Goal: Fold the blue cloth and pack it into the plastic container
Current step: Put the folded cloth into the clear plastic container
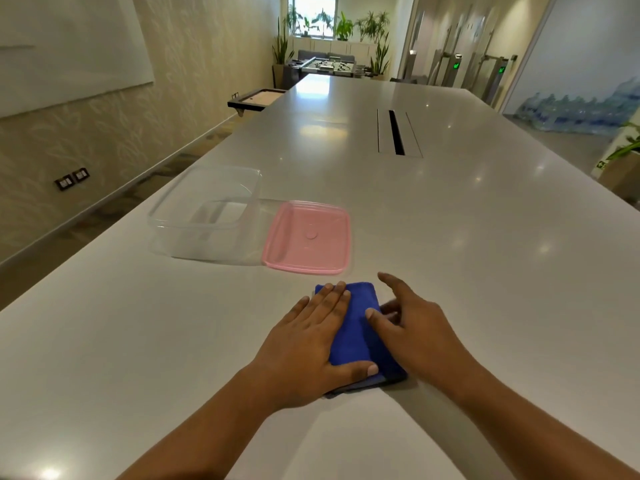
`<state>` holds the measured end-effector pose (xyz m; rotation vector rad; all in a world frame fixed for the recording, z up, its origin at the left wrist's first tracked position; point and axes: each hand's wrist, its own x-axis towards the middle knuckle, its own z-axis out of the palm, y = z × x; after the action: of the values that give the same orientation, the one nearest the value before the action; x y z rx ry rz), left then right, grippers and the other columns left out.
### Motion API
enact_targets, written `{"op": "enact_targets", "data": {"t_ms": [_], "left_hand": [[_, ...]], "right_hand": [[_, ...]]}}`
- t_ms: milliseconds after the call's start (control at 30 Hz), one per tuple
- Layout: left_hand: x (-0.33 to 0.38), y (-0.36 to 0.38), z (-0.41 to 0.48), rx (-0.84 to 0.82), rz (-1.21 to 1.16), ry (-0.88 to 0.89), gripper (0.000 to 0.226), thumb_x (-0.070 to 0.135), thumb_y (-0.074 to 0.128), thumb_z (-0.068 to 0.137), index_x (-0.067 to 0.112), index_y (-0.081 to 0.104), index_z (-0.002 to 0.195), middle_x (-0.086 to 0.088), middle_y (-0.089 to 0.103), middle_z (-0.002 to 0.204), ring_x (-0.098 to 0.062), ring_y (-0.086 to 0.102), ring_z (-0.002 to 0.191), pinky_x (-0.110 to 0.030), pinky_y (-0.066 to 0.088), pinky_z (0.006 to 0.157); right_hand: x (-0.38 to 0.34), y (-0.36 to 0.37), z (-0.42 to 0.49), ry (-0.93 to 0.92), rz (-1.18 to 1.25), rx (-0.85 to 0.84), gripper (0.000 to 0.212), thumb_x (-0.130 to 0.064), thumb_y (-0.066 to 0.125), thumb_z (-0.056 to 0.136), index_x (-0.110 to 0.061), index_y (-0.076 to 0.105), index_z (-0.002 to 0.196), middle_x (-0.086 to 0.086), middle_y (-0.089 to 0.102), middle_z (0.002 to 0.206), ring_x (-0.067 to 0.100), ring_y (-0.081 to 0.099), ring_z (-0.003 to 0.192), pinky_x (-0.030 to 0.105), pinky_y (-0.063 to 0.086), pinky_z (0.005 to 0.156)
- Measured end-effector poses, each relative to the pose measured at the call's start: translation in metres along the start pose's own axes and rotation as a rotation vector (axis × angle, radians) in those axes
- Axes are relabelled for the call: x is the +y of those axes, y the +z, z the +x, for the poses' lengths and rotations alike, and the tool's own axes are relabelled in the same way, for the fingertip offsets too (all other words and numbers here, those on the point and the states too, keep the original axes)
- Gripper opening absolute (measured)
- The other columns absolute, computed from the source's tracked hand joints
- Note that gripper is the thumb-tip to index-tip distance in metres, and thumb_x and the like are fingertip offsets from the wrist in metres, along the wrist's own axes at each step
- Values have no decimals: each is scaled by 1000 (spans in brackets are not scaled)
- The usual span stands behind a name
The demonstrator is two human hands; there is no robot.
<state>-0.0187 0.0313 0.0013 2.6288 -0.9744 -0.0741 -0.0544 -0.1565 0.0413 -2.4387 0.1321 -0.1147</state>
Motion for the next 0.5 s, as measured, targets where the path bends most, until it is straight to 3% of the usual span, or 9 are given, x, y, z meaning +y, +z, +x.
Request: {"op": "enact_targets", "data": {"t_ms": [67,233,300,367,433,500], "left_hand": [[0,0,0,8,-18,-5,99,89,16,75,33,-18,149,16,-22,157,4,-24,140,-30,-8,119],[1,0,-6,71,-121,-10,86,81,17,83,36,-7,152,21,-13,158,8,-16,141,-29,1,120],[4,-6,-10,196,-294,-64,79,77,27,85,40,6,152,24,1,159,9,-1,143,-27,12,119],[9,-17,-16,379,-570,-178,78,73,44,83,41,20,150,27,20,155,7,22,139,-24,28,113],[12,-33,-21,495,-799,-348,87,74,56,73,40,26,147,30,33,141,0,40,129,-25,41,104],[7,-52,-26,459,-995,-504,101,78,62,60,35,31,146,24,42,133,-10,53,123,-33,53,94]], "right_hand": [[-3,-6,-3,126,138,-69,55,-37,61,92,-38,42,145,-13,66,96,6,66,86,16,52,69],[-19,-14,-9,237,453,-160,48,-7,69,87,-35,61,126,4,73,89,20,76,76,35,64,68],[-28,-15,-11,251,584,-132,47,-1,69,86,-33,68,120,18,73,93,29,75,81,47,63,74],[-40,-13,-12,233,716,-102,46,2,67,86,-35,71,115,25,71,98,36,74,85,49,63,74],[-54,-12,-8,182,825,-73,46,1,66,88,-36,72,114,21,74,95,34,76,84,46,64,68],[-71,-10,-3,130,903,-57,44,-2,65,89,-37,70,115,15,77,93,33,76,85,43,64,65]]}}
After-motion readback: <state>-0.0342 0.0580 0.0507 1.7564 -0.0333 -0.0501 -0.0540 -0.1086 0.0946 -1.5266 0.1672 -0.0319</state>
